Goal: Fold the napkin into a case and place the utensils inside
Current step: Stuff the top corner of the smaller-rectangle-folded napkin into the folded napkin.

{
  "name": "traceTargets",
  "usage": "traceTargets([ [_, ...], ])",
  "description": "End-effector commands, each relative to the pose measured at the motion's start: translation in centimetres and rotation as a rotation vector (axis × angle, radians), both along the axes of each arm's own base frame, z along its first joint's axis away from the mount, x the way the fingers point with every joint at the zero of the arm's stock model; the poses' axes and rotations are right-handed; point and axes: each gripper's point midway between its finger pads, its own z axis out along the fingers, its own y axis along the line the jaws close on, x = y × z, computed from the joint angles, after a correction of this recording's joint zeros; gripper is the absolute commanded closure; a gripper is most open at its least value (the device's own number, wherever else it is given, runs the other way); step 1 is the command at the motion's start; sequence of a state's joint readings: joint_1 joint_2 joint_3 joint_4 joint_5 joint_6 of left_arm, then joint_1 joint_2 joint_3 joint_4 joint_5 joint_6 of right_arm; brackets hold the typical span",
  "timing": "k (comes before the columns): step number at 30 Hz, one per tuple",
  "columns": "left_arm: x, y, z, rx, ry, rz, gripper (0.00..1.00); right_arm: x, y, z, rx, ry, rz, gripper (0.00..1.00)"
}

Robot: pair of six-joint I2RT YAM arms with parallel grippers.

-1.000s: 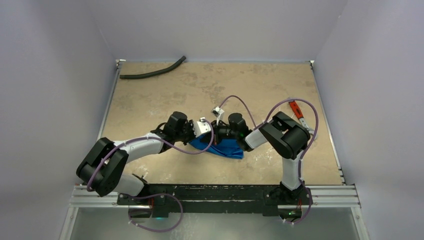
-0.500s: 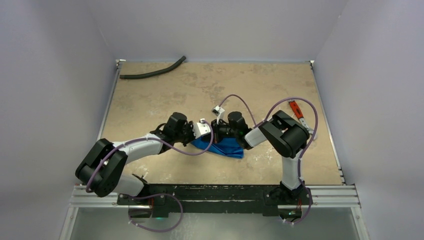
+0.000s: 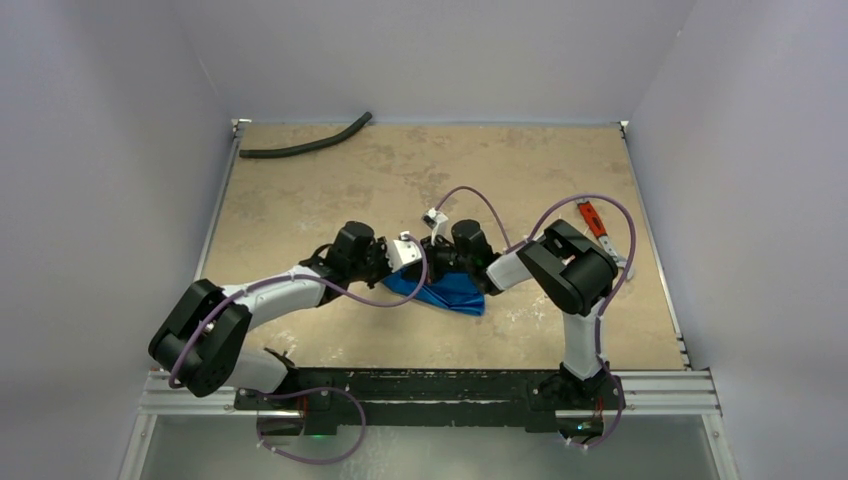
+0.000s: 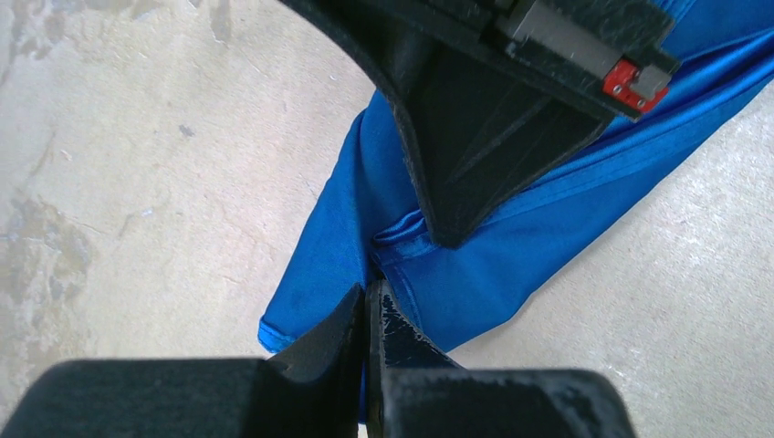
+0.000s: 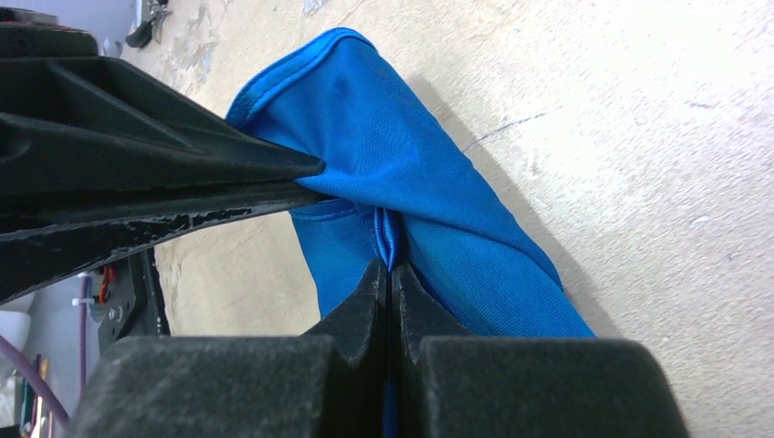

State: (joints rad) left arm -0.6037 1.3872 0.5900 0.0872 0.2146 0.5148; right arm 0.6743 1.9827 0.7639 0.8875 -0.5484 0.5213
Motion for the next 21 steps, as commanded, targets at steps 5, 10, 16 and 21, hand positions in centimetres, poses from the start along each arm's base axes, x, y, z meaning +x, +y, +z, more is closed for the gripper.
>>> traceTargets([
  [5,0.8,-1.4,2.6,-0.054,-0.033,-0.023,1.00,0.5,-1.1,-1.4,-0.159,0.025,-0.058,1.00],
  [10,0.1,-0.8,1.6,0.010,-0.044,-0.086,1.00,0.6,0.2,0.6,-0.136,0.024,-0.019,1.00],
  [16,-0.3,-0.6,0.9,0.055,-0.085,-0.163,1.00,1.1,1.8,1.6,-0.119,0.014,0.013,1.00],
  [21,-1.1,-0.5,0.4,0.073,-0.085,-0.205,1.00,0.6,2.0,0.6,-0.126,0.032,0.027,1.00],
])
